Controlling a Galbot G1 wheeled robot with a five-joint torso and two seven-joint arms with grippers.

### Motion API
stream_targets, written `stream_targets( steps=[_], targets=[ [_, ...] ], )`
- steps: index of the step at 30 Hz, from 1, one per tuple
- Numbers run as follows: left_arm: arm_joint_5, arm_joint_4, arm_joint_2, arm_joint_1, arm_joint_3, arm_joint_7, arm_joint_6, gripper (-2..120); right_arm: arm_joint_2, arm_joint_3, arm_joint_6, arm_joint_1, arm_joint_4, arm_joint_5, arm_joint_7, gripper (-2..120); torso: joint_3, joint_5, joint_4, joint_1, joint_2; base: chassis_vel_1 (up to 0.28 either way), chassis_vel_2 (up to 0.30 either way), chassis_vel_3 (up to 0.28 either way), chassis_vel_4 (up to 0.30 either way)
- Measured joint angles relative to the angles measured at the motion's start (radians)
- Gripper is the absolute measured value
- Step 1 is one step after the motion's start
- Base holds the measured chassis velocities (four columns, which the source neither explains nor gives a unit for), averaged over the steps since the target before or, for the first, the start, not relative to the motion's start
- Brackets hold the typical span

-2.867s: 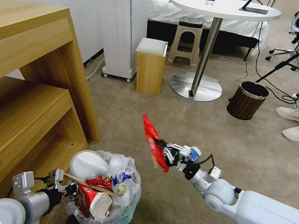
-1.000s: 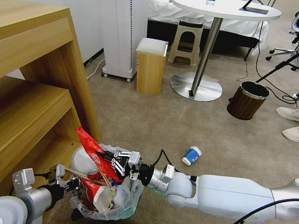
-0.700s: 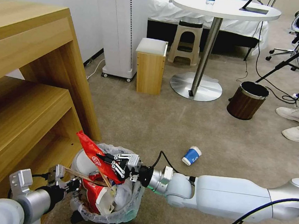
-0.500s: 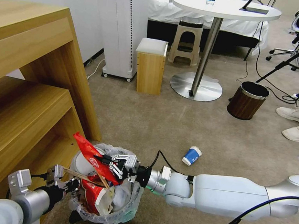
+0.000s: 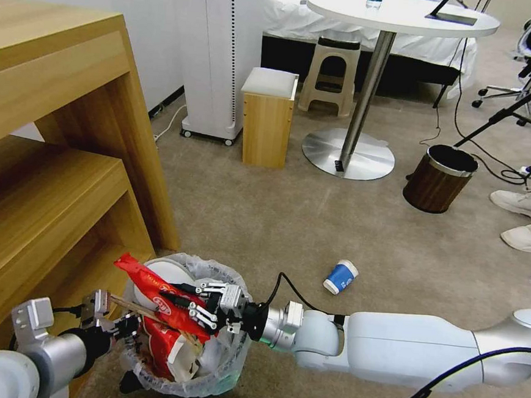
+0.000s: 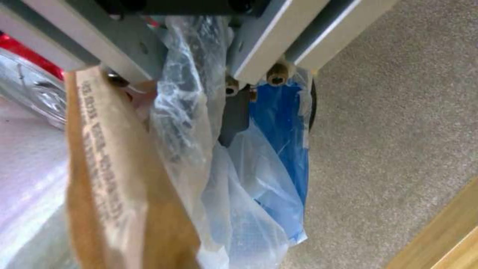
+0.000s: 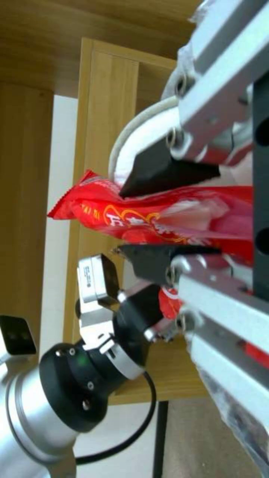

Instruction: Pick up the trash bin and place the garbage on the floor into it.

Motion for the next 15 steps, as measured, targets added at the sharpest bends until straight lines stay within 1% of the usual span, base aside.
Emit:
stream_targets(
  steps=[1, 4, 5, 6, 9, 10, 11, 12, 13, 14, 15],
  targets=[
    [0.000, 0.000, 0.000, 0.000, 0.000, 0.000, 0.000, 0, 0.000, 0.000, 0.000, 0.000, 0.000, 0.000, 0.000, 30, 0.000, 0.0000, 0.0000, 0.000, 0.000, 0.000, 0.000, 0.000, 0.000],
    [-0.002, 0.001, 0.003, 0.001, -0.002, -0.001, -0.001, 0, -0.006, 0.003, 0.000, -0.002, -0.001, -0.004, -0.001, 45, 0.000, 0.0001, 0.0000, 0.000, 0.000, 0.000, 0.000, 0.000, 0.000],
    [-0.002, 0.001, 0.003, 0.001, -0.002, -0.001, -0.001, 0, -0.006, 0.003, 0.000, -0.002, -0.001, -0.004, -0.001, 45, 0.000, 0.0001, 0.0000, 0.000, 0.000, 0.000, 0.000, 0.000, 0.000],
    [-0.003, 0.001, 0.003, 0.001, -0.003, -0.001, -0.002, 0, -0.008, 0.006, 0.001, -0.002, -0.001, -0.006, -0.003, 52, 0.000, 0.0001, 0.0000, 0.000, 0.000, 0.000, 0.000, 0.000, 0.000],
    [-0.005, 0.001, 0.003, 0.001, -0.003, -0.003, -0.002, 0, -0.012, 0.011, 0.004, -0.006, 0.001, -0.006, -0.012, 65, 0.000, 0.0000, 0.0000, 0.000, 0.000, 0.000, 0.000, 0.000, 0.000],
    [-0.005, 0.001, 0.003, 0.001, -0.003, -0.003, -0.002, 0, -0.012, 0.011, 0.004, -0.006, 0.001, -0.006, -0.012, 65, 0.000, 0.0000, 0.0000, 0.000, 0.000, 0.000, 0.000, 0.000, 0.000],
    [-0.005, 0.001, 0.003, 0.001, -0.003, -0.003, -0.002, 0, -0.013, 0.013, 0.004, -0.006, 0.001, -0.005, -0.016, 68, 0.000, 0.0001, 0.0000, 0.000, 0.000, 0.000, 0.000, 0.000, 0.000],
    [-0.006, 0.001, 0.003, 0.002, -0.003, -0.004, -0.003, 0, -0.015, 0.016, 0.005, -0.007, 0.001, -0.003, -0.021, 76, 0.000, 0.0001, 0.0000, 0.000, 0.000, 0.000, 0.000, 0.000, 0.000],
    [-0.006, 0.000, 0.003, 0.002, -0.003, -0.004, -0.003, 0, -0.015, 0.018, 0.006, -0.008, 0.000, -0.002, -0.024, 78, 0.000, 0.0001, 0.0000, 0.000, 0.000, 0.000, 0.000, 0.000, 0.000],
    [-0.006, 0.000, 0.003, 0.002, -0.003, -0.004, -0.003, 0, -0.015, 0.018, 0.006, -0.008, 0.000, -0.002, -0.024, 78, 0.000, 0.0001, 0.0000, 0.000, 0.000, 0.000, 0.000, 0.000, 0.000],
    [-0.006, 0.000, 0.002, 0.003, -0.002, -0.004, -0.003, 0, -0.016, 0.020, 0.006, -0.009, 0.000, -0.001, -0.026, 84, 0.000, 0.0001, 0.0000, 0.000, 0.000, 0.000, 0.000, 0.000, 0.000]
  ],
)
